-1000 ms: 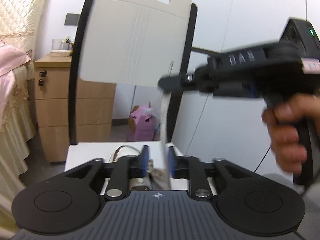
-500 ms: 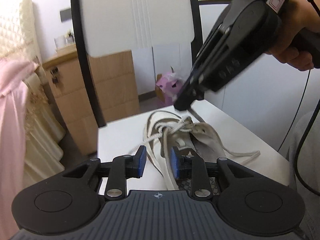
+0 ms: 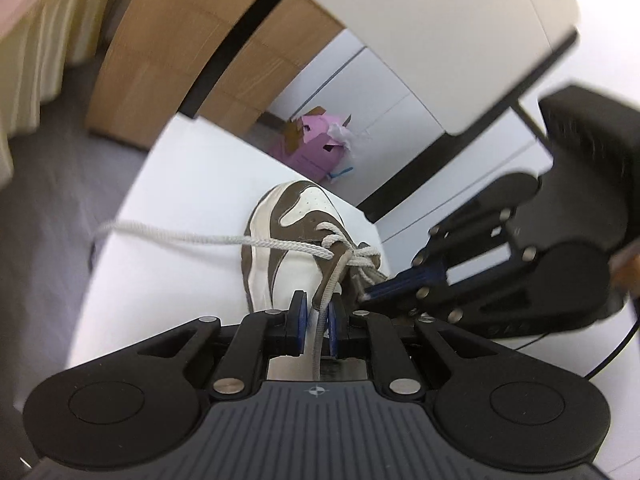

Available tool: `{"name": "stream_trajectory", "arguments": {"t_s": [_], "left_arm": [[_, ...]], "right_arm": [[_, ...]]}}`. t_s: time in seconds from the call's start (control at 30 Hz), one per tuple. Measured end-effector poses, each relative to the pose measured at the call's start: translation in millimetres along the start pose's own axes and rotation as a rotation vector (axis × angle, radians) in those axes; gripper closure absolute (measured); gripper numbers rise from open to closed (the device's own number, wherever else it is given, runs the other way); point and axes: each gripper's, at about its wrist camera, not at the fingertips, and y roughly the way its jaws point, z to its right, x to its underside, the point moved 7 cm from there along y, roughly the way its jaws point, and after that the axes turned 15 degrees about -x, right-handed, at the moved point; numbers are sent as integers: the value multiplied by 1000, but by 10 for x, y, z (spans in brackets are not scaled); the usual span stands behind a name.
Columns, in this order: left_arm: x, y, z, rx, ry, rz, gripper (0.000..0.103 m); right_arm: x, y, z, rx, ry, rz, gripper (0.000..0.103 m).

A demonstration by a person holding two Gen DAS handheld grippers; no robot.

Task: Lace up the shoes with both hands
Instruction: 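Bring the lace end to the next eyelet with the right gripper while the left gripper holds the sneaker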

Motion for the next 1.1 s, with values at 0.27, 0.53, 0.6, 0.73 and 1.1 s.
{"name": "stream_trajectory", "arguments": {"t_s": [0.27,0.53,0.6,0.73,1.1], "left_arm": [[-37,-25,30,2,6,-7,90],[-21,-20,121,-41,101,31,90],[-20,-25,144,-53,129,39,90],[-3,-51,194,-85,201,66,90],[70,-77,323,-147,367,121,90]], "right_arm": [[-15,6,47,-11,31,-13,100],[-106,16,81,-4,35,-32,100],[-121,20,73,-1,28,-43,100],[-152,33,38,12,11,-65,101],[-216,-132,24,48,9,-2,101]]}}
